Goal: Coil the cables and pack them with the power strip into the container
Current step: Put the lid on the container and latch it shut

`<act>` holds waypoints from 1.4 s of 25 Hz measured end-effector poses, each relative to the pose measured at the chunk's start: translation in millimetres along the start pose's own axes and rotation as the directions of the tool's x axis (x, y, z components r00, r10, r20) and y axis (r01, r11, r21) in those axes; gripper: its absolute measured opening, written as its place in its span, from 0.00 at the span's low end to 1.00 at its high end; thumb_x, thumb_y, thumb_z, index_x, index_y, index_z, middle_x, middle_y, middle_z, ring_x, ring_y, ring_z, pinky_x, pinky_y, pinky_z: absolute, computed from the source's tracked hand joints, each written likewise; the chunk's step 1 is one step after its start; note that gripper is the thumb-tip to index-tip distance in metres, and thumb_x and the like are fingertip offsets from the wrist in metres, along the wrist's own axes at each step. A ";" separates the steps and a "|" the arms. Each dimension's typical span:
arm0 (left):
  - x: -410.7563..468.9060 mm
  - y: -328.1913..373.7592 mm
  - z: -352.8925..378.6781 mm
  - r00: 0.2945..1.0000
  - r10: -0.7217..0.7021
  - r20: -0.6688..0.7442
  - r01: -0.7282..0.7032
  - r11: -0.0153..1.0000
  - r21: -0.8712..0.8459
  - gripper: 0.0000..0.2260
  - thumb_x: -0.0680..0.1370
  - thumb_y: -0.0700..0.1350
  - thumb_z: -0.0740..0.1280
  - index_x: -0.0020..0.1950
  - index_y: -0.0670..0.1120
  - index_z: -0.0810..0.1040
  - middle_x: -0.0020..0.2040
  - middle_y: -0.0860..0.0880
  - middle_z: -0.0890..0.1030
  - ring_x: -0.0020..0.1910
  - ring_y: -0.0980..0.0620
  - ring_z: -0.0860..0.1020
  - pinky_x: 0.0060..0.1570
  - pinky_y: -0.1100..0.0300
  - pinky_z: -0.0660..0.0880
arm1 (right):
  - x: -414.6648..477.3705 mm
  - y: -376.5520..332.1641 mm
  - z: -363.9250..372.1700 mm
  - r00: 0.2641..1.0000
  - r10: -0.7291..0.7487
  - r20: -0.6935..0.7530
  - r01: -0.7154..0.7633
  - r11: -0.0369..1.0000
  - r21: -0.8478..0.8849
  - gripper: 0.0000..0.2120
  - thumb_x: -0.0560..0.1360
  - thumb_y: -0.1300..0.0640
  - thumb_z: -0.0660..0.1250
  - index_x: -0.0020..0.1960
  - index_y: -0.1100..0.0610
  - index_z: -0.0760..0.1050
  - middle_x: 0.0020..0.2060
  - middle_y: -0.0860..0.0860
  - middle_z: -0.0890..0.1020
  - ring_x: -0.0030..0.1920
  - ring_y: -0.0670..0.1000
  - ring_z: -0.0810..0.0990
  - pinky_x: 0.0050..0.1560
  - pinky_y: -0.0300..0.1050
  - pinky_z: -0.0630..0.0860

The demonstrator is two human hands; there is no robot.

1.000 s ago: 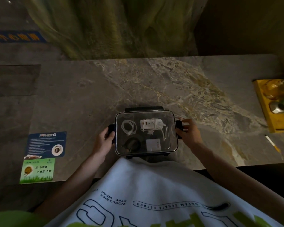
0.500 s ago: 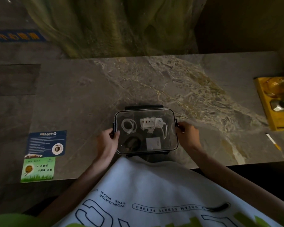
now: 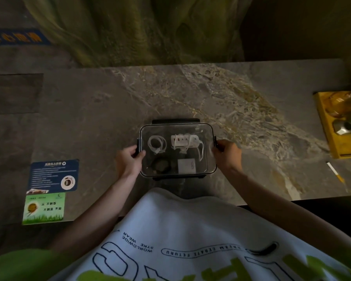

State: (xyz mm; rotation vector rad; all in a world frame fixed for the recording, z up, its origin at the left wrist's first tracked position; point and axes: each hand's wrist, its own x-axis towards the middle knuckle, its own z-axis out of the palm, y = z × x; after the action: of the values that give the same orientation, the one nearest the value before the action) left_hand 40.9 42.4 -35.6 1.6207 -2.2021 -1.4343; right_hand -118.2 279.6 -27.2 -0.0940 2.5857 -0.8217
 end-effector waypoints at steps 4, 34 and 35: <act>14.8 -2.6 3.8 1.000 0.013 0.015 -0.012 0.998 -0.058 0.20 0.73 0.40 0.73 0.64 0.36 0.76 0.60 0.37 0.80 0.59 0.44 0.79 0.58 0.58 0.73 | 10.1 -6.5 3.7 0.999 0.034 -0.022 -0.034 0.999 0.018 0.11 0.75 0.57 0.65 0.54 0.55 0.82 0.44 0.57 0.85 0.48 0.59 0.82 0.44 0.48 0.76; -22.2 -8.8 22.3 0.766 0.328 0.552 -0.642 0.350 0.682 0.53 0.70 0.66 0.67 0.75 0.49 0.31 0.76 0.38 0.32 0.74 0.36 0.32 0.72 0.37 0.40 | -20.9 6.6 3.1 0.823 -0.312 0.474 0.532 0.715 -0.453 0.59 0.69 0.33 0.68 0.77 0.56 0.30 0.75 0.63 0.31 0.72 0.60 0.27 0.75 0.58 0.51; -22.4 -9.4 22.7 0.766 0.336 0.549 -0.641 0.333 0.691 0.52 0.70 0.66 0.67 0.76 0.48 0.32 0.76 0.37 0.33 0.74 0.35 0.33 0.72 0.36 0.42 | -21.6 6.0 3.6 0.824 -0.317 0.470 0.536 0.705 -0.464 0.58 0.69 0.33 0.67 0.77 0.57 0.30 0.75 0.64 0.31 0.73 0.61 0.28 0.75 0.59 0.51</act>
State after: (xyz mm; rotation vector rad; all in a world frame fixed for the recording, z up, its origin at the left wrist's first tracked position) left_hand 45.9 73.9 -44.9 0.5238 -3.4990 -0.3494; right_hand -96.7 286.6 -25.1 -0.9849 2.3767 -0.0783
